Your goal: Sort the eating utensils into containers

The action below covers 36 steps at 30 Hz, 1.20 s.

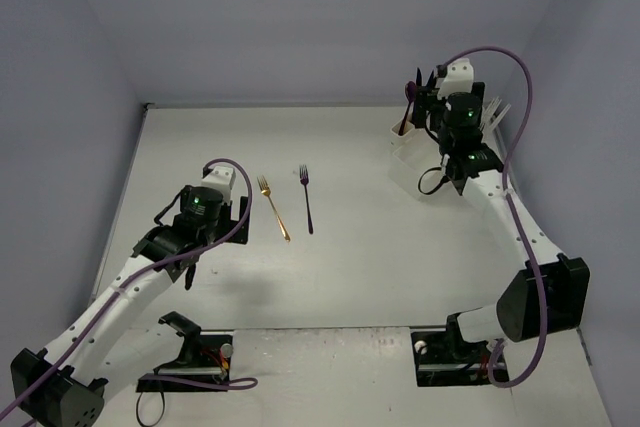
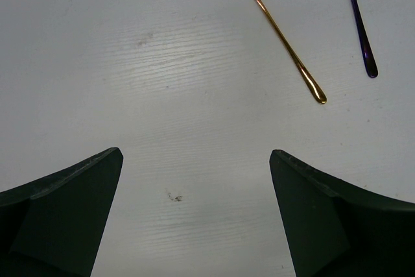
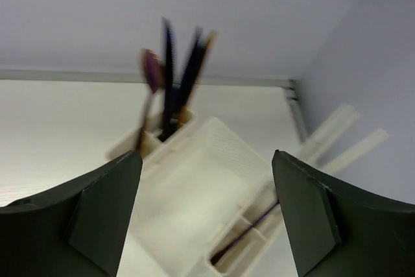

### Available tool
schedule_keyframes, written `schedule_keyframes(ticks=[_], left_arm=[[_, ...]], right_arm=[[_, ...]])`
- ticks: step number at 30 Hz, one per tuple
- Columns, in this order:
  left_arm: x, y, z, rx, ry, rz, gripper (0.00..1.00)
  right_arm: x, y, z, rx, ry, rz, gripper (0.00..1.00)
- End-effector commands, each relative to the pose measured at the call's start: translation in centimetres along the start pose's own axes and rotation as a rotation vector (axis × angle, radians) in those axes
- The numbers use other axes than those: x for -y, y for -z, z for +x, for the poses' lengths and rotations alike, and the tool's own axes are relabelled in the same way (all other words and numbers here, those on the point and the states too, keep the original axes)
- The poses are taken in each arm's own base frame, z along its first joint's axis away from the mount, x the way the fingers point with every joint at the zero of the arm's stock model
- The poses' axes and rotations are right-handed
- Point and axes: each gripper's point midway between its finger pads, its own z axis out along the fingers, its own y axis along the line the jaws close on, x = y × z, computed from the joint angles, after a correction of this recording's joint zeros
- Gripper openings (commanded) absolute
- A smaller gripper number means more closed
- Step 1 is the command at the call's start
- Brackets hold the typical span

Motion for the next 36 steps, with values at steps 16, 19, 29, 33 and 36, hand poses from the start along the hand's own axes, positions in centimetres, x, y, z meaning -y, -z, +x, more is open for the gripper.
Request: schedule_keyframes(ticks=[16, 19, 29, 33, 36], left_arm=[[-0.3, 0.6, -1.8, 0.063, 0.015, -0.008, 0.96], [-0.3, 0.5, -1.7, 0.057, 0.015, -0.008, 0.97], [-0.1, -0.6, -0.9, -0.001, 0.175, -0.063, 0.96], [0.8, -2.3, -1.9, -0.041, 0.327, -0.104, 0.96], [2.1, -4.5, -2.8, -0.097, 0.385, -0.121, 0.96]], right_arm=[[-28.7, 1.7, 8.7, -0.343, -0.146, -0.911, 0.79], [-30.5, 0.5, 9.8, -0.355, -0.126, -0.880, 0.79], [-31.2, -1.5, 12.6, -0.390, -0.110, -0.665, 0.73], [-28.6, 0.1, 12.0, -0.383, -0.123, -0.590, 0.73], [-25.5, 1.1, 11.6, -0.365, -0.135, -0.481, 0.74]])
